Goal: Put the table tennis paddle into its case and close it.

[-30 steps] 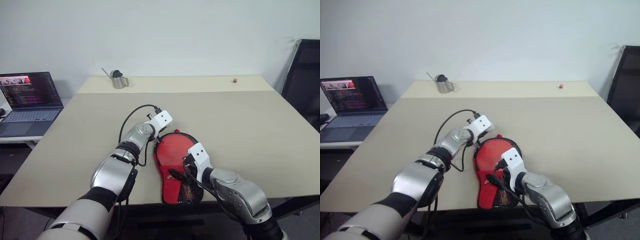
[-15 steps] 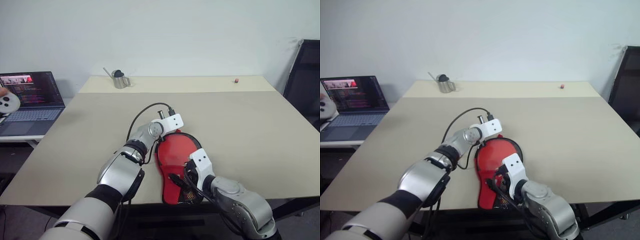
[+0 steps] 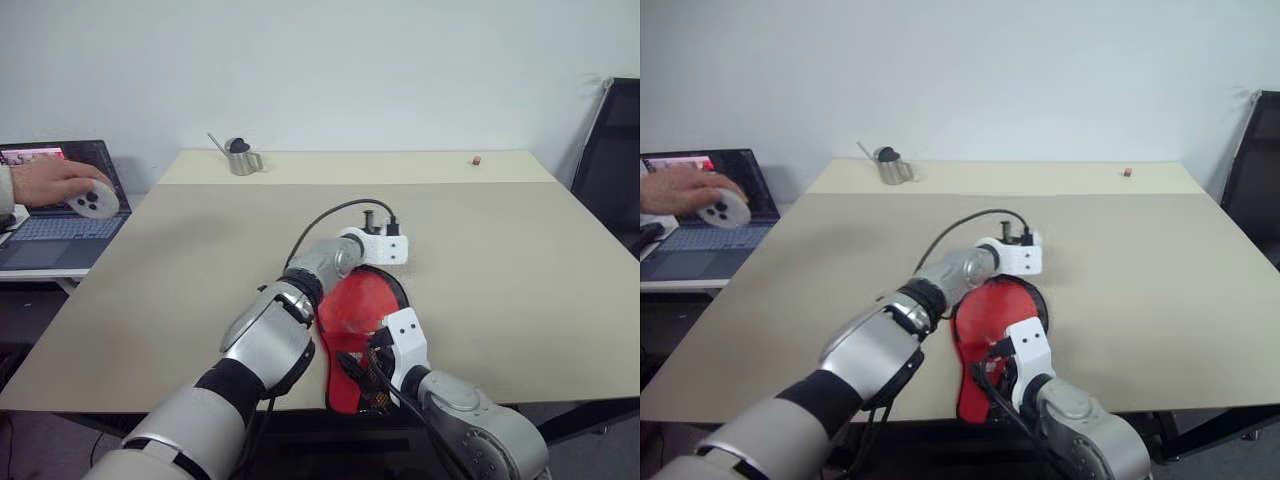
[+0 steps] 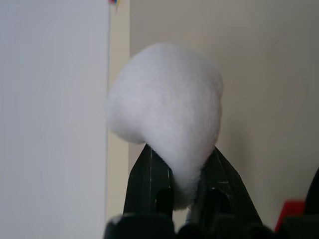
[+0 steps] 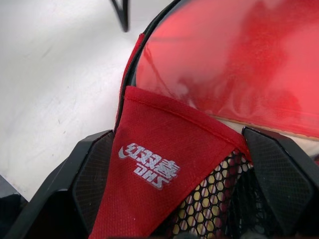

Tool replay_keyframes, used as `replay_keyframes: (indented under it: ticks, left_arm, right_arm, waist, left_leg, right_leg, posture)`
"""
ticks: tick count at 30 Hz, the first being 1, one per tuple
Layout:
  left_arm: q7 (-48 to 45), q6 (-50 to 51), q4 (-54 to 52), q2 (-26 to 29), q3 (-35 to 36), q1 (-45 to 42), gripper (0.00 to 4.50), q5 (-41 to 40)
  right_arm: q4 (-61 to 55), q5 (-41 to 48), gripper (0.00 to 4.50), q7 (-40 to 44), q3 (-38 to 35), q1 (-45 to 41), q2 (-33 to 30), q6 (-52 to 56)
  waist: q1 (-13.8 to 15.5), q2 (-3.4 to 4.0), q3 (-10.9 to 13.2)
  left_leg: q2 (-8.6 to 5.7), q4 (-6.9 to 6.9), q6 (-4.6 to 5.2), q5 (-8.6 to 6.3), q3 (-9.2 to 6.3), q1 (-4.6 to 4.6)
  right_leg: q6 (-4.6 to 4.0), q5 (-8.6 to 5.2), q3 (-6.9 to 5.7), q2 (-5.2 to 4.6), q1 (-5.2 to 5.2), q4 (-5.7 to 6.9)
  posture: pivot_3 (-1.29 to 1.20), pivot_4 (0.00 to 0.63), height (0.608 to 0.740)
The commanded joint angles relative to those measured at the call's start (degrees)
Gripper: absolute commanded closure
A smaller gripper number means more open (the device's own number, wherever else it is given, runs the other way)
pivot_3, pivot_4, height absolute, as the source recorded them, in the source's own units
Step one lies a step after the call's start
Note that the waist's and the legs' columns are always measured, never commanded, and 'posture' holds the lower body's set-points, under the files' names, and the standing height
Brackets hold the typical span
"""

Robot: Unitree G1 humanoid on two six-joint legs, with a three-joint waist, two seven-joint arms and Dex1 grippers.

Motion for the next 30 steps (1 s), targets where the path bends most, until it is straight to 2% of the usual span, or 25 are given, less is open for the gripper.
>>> replay_keyframes:
  ticks: [1,6,12,18,24,30]
  left_arm:
    - [2.6,-3.1,-1.6,-2.2,-1.9,-3.1,4.34,1.7]
    - [1.6,-4.2,-1.6,-3.8,-1.9,-2.1,4.34,1.3]
    - [-5.8,-3.8,-1.3,-2.6,-1.1,0.9,4.34,0.0]
    - [-9.9,-4.8,-1.4,-1.8,-0.8,2.4,2.32,-0.8]
    - [-14.0,-8.5,-1.7,-1.9,0.4,3.4,0.09,-2.6]
    - [-18.3,-12.4,-2.1,-1.3,1.7,3.4,0.01,-4.7]
  right_arm:
    - [3.8,1.1,0.0,-0.2,3.4,4.1,-0.2,6.5]
    - [4.1,1.1,0.0,-0.5,3.0,3.7,0.2,6.4]
    - [4.8,1.1,0.0,-0.3,3.1,2.9,0.1,6.0]
    - [5.4,1.2,0.0,0.7,2.8,2.0,-1.0,6.0]
    - [6.9,1.1,0.0,1.9,2.3,0.3,-2.1,5.8]
    - [10.3,0.8,0.0,3.8,1.8,-2.7,-3.4,4.4]
  waist:
    - [0.0,0.0,0.0]
    - [0.0,0.01,0.0]
    - [-0.1,0.05,0.0]
    - [-0.2,0.07,0.0]
    - [-0.2,0.13,-0.4]
    - [-0.4,0.15,-0.6]
  left_leg:
    - [0.0,0.0,0.0,-0.02,0.01,0.0]
    - [0.01,-0.01,0.0,-0.06,0.01,0.0]
    - [0.01,-0.01,0.01,-0.06,0.03,0.03]
    - [0.01,-0.01,0.01,-0.07,0.03,0.04]
    - [0.02,0.0,0.01,-0.07,0.03,0.13]
    - [0.05,0.01,0.01,-0.06,0.02,0.34]
  right_leg:
    - [0.01,-0.01,0.0,0.0,0.0,-0.01]
    - [0.03,-0.03,0.0,0.0,-0.01,-0.01]
    - [0.25,-0.17,0.01,0.0,0.0,-0.01]
    - [0.19,-0.13,0.01,0.0,-0.01,0.01]
    - [0.21,-0.14,0.01,0.0,0.07,0.03]
    - [0.29,-0.19,0.02,0.03,0.23,0.16]
  posture:
    - [0.0,0.15,0.74]
    - [0.0,0.15,0.74]
    - [0.0,0.15,0.74]
    - [0.0,0.15,0.74]
    - [0.0,0.15,0.74]
    - [0.0,0.15,0.74]
